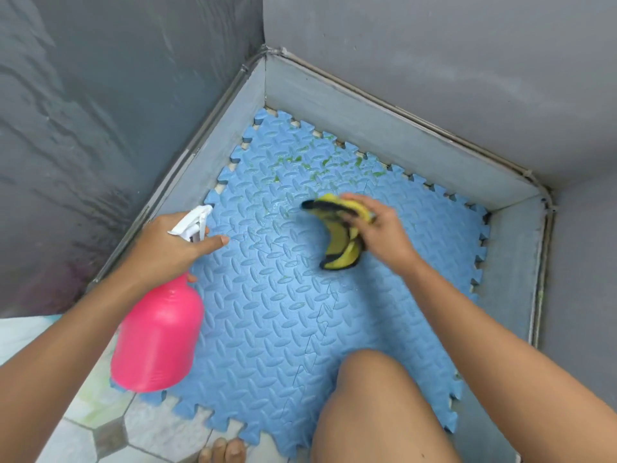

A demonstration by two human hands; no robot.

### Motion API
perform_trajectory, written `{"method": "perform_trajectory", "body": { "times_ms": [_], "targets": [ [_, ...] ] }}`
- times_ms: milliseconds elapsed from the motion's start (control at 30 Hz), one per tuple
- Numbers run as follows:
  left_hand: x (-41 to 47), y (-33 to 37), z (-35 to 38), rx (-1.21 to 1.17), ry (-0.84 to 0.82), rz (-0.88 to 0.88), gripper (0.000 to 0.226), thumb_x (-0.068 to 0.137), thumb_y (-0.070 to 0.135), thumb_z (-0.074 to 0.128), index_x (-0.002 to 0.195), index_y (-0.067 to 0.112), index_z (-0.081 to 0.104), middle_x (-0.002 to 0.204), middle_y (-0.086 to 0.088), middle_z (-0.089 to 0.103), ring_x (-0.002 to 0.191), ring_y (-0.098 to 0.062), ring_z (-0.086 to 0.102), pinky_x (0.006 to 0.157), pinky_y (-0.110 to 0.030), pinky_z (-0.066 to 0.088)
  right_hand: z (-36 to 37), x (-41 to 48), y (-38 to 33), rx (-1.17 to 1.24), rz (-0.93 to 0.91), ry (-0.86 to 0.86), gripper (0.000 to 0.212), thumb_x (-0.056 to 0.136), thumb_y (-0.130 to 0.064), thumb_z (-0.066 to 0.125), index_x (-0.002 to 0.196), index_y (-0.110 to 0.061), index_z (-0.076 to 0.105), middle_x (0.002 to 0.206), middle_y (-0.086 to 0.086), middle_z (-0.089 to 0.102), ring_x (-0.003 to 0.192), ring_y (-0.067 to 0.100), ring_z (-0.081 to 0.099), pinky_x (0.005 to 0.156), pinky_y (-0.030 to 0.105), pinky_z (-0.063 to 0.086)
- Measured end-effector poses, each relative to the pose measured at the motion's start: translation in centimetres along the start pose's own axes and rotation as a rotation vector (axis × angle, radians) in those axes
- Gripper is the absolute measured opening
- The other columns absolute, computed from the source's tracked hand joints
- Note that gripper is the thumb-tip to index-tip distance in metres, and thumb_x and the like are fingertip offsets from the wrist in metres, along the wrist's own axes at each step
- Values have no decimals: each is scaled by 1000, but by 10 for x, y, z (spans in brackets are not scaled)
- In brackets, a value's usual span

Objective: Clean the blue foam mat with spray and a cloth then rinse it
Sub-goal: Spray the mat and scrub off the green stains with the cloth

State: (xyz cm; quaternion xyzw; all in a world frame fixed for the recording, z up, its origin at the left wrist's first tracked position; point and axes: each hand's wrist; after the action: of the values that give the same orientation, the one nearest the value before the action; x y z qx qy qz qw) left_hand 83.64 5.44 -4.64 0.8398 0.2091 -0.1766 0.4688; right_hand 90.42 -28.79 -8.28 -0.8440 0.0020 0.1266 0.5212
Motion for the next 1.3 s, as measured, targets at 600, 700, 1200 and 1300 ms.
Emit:
{"method": "perform_trajectory", "body": {
  "times_ms": [600, 700, 1200, 1300],
  "targets": [
    [2, -2, 12, 32, -23, 43, 40, 79, 37, 88, 87, 5, 64, 79, -26, 59, 63, -23, 58, 47, -46, 62, 15, 118, 40, -797, 69, 354, 48, 102, -37, 44, 138, -6, 47, 143, 27, 38, 123, 43, 39, 107, 49, 34],
    [2, -3, 13, 26, -1, 46, 39, 79, 36, 88, 89, 6, 67, 87, -26, 65, 75, -29, 70, 48, -46, 63, 81, 118, 7, -815, -207, 181, 45, 101, -39, 47, 136, -11, 51, 132, 18, 48, 113, 37, 45, 97, 46, 43],
    [3, -9, 11, -88, 61, 38, 34, 81, 28, 88, 92, 4, 66, 71, -2, 58, 65, -14, 56, 54, -42, 65, -16, 110, 47, -711, 65, 290, 39, 97, -26, 57, 131, -9, 62, 130, 21, 48, 114, 39, 53, 96, 37, 44],
    [5, -7, 12, -96, 68, 31, 33, 81, 27, 88, 90, 4, 66, 68, 2, 58, 62, -11, 56, 56, -41, 65, 46, 97, 17, -572, -70, 207, 43, 95, -30, 62, 126, 0, 59, 118, 9, 52, 91, 13, 51, 83, 16, 44]
  ]
}}
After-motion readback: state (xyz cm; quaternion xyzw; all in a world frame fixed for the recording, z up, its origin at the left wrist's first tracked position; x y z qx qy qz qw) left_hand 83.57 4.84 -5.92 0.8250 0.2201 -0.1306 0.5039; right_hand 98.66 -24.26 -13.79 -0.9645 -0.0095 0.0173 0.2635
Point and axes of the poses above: each hand's wrist, its own x-axis towards the middle knuckle, its own z-axis out of the palm, y = z × x
